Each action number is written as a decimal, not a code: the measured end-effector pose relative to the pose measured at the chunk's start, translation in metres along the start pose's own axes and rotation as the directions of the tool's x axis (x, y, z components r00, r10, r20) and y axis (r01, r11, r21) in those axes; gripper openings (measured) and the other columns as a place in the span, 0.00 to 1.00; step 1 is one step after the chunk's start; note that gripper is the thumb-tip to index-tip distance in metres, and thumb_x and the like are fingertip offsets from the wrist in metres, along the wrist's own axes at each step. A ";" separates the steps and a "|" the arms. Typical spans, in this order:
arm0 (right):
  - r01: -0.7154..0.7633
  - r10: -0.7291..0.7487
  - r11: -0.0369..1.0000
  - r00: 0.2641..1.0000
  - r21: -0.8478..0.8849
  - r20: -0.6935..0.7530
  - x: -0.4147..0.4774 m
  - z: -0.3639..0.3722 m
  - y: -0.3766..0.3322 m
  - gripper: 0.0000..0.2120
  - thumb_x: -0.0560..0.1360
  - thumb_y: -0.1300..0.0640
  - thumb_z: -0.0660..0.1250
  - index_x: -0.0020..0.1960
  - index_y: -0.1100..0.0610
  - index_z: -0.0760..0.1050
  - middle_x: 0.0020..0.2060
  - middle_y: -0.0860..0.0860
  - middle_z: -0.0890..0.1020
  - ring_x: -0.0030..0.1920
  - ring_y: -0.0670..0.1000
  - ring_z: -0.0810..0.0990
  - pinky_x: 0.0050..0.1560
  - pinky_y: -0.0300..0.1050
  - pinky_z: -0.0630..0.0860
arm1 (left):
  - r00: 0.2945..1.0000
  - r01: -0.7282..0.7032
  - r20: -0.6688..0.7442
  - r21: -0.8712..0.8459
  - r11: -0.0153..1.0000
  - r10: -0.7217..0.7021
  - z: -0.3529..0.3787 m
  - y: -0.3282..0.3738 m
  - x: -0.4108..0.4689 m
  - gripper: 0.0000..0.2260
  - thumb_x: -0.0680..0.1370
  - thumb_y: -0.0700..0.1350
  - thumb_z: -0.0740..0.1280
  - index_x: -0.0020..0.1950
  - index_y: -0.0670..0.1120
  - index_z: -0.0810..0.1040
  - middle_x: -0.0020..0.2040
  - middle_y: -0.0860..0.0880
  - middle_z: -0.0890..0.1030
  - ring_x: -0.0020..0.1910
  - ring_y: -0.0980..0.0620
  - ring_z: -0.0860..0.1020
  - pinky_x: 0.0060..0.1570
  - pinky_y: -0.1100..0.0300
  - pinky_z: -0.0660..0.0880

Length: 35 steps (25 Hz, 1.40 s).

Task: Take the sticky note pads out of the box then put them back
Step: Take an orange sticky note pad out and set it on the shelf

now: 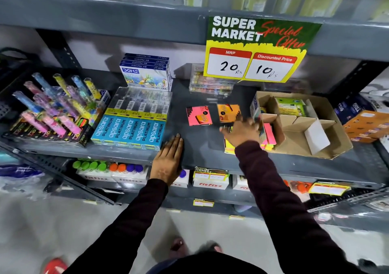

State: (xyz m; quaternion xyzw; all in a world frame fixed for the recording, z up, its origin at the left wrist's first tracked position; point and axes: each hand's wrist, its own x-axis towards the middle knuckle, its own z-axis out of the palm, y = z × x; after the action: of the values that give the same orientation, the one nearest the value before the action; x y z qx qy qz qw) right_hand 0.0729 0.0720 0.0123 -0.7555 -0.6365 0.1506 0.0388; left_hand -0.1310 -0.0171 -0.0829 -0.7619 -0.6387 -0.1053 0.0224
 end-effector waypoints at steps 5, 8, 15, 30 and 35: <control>-0.040 0.040 0.999 0.999 -0.033 -0.003 -0.034 0.009 0.004 0.32 0.75 0.45 0.66 0.71 0.59 0.61 0.70 0.63 0.64 0.69 0.67 0.67 0.69 0.60 0.66 | 0.999 0.022 -0.030 -0.030 0.999 -0.023 -0.002 0.000 0.000 0.39 0.56 0.37 0.76 0.67 0.34 0.71 0.67 0.36 0.73 0.65 0.38 0.73 0.62 0.44 0.71; 0.048 -0.059 0.995 0.989 -0.082 -0.138 -0.039 0.017 -0.009 0.33 0.76 0.45 0.64 0.74 0.58 0.57 0.72 0.65 0.62 0.67 0.67 0.67 0.71 0.60 0.63 | 1.000 0.025 -0.008 -0.035 0.999 -0.026 -0.001 0.000 -0.002 0.40 0.55 0.37 0.77 0.67 0.34 0.71 0.66 0.36 0.74 0.64 0.38 0.74 0.60 0.44 0.72; 0.281 -0.286 0.952 0.958 -0.125 -0.023 -0.057 0.064 -0.056 0.29 0.79 0.44 0.58 0.73 0.59 0.60 0.73 0.67 0.61 0.72 0.67 0.64 0.77 0.61 0.48 | 1.000 0.022 0.006 -0.038 0.999 -0.022 -0.003 -0.003 -0.002 0.38 0.59 0.35 0.74 0.68 0.34 0.69 0.68 0.35 0.72 0.65 0.37 0.73 0.62 0.44 0.72; -0.023 0.016 0.996 0.996 -0.085 -0.087 -0.032 0.036 0.005 0.34 0.78 0.45 0.61 0.76 0.61 0.54 0.71 0.68 0.62 0.70 0.69 0.65 0.73 0.62 0.58 | 1.000 0.018 0.012 0.084 0.996 -0.019 -0.003 0.000 0.000 0.38 0.61 0.40 0.77 0.68 0.34 0.69 0.68 0.36 0.72 0.66 0.39 0.72 0.63 0.46 0.70; 0.019 -0.033 0.997 0.983 -0.080 -0.183 -0.016 0.028 -0.001 0.35 0.75 0.45 0.63 0.74 0.64 0.58 0.65 0.68 0.69 0.65 0.68 0.69 0.68 0.60 0.66 | 1.000 0.029 -0.006 0.024 0.999 -0.029 -0.002 0.000 0.000 0.38 0.60 0.38 0.75 0.68 0.34 0.69 0.68 0.36 0.72 0.67 0.39 0.71 0.63 0.46 0.69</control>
State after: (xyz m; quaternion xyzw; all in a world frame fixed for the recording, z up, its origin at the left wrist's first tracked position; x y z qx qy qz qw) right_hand 0.0616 0.0534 -0.0115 -0.7586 -0.6454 0.0548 0.0700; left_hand -0.1316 -0.0176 -0.0815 -0.7520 -0.6508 -0.1002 0.0317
